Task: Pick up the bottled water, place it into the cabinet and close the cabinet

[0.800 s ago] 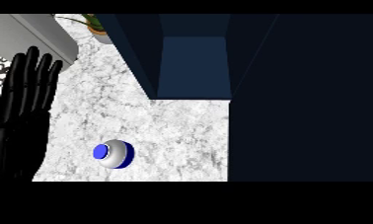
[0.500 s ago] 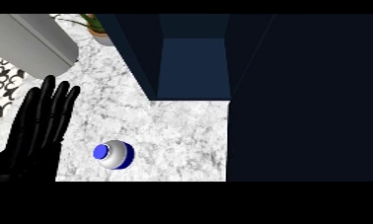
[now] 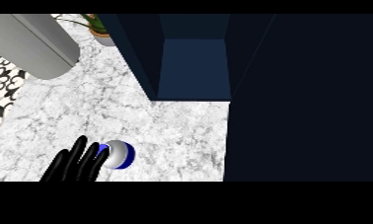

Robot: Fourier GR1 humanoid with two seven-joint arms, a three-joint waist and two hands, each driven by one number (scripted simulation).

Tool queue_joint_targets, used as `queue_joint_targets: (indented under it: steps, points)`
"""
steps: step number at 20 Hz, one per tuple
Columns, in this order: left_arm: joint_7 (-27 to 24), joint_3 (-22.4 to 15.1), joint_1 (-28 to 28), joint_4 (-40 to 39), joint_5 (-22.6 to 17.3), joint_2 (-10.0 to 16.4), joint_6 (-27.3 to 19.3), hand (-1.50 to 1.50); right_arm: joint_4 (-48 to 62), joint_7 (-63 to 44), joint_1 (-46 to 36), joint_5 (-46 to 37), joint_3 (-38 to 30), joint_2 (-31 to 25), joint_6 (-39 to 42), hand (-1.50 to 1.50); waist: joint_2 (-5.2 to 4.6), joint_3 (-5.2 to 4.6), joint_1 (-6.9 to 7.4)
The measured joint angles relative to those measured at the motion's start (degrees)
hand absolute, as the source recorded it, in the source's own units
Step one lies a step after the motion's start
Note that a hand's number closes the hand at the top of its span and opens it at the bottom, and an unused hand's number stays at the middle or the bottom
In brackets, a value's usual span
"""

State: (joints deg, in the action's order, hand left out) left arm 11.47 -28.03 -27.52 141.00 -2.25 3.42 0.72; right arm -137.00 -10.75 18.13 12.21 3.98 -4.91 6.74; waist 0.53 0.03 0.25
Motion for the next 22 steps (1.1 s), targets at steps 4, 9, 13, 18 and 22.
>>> queue_joint_targets:
  steps: [4,9,13,18,22]
  points:
    - [0.3,-2.6,-5.3,1.4,1.0,1.4,-1.4,-1.50,-0.9,-0.6,2.5,0.8,-1.8,-1.4,2.1,-1.50,-0.01,0.01,-0.01]
    - [-0.7,-5.2,-9.5,1.9,1.5,3.3,-2.8,-1.50,-1.4,-0.5,4.9,1.2,-2.1,-1.1,3.0,-1.50,0.13,0.04,-0.05]
    - [-2.2,-6.6,-12.2,2.3,1.8,5.5,-3.2,-1.50,-1.6,-1.0,5.1,1.4,-2.8,-1.4,3.3,-1.50,0.17,0.04,0.05]
    - [-4.8,-8.9,-15.5,2.6,2.1,7.9,-3.6,-1.50,-1.7,-0.5,5.9,1.7,-3.4,-1.4,4.0,-1.50,0.30,0.05,0.15]
    - [-6.6,-10.4,-16.7,2.5,2.4,8.9,-4.7,-1.50,-1.8,-0.1,7.2,2.1,-4.4,-1.6,5.0,-1.50,0.25,0.05,-0.20]
